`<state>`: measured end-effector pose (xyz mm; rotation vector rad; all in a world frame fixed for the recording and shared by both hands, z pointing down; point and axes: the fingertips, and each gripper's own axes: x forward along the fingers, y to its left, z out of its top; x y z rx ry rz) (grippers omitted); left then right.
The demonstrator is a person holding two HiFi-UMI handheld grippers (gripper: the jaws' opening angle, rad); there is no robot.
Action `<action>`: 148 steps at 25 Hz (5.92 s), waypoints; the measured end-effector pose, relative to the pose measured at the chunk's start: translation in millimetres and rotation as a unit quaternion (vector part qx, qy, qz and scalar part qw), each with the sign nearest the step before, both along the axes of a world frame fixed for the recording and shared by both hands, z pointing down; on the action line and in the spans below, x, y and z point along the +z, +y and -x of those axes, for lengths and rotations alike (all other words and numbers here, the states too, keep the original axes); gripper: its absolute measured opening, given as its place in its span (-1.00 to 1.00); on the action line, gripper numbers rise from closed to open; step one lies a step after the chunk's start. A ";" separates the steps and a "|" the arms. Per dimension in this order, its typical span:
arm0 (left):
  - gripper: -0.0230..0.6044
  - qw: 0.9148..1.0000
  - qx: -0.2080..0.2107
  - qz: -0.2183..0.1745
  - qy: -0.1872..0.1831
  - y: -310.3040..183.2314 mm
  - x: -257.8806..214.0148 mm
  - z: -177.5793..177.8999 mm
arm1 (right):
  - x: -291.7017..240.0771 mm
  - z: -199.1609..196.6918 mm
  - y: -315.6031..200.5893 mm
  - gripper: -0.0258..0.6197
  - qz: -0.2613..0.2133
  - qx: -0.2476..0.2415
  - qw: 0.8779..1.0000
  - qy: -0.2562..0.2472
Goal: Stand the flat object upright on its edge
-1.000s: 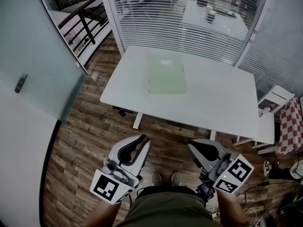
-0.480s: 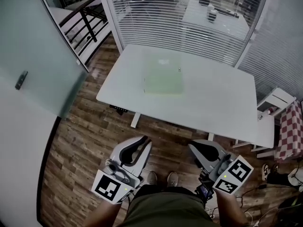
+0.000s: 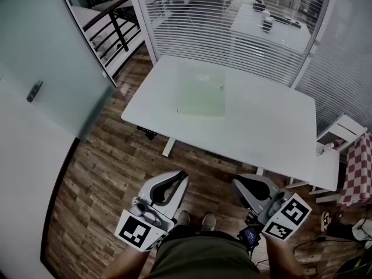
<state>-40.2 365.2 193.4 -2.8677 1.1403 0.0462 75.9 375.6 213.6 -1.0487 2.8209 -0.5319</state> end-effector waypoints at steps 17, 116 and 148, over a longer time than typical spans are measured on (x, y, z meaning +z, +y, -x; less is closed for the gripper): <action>-0.89 0.999 -0.034 0.002 -0.005 7.6 4.5 3.5 | 10.8 -4.4 0.1 -0.89 0.008 -0.023 1.000 -0.003; -0.93 0.992 0.004 0.121 -0.045 -412.9 126.0 -2.7 | 111.1 -1.9 -408.1 -0.89 0.121 0.012 0.993 0.005; -0.83 0.964 -0.030 0.250 -0.088 -494.2 273.5 35.2 | 247.7 -31.2 -482.5 -0.77 0.230 0.093 0.967 0.054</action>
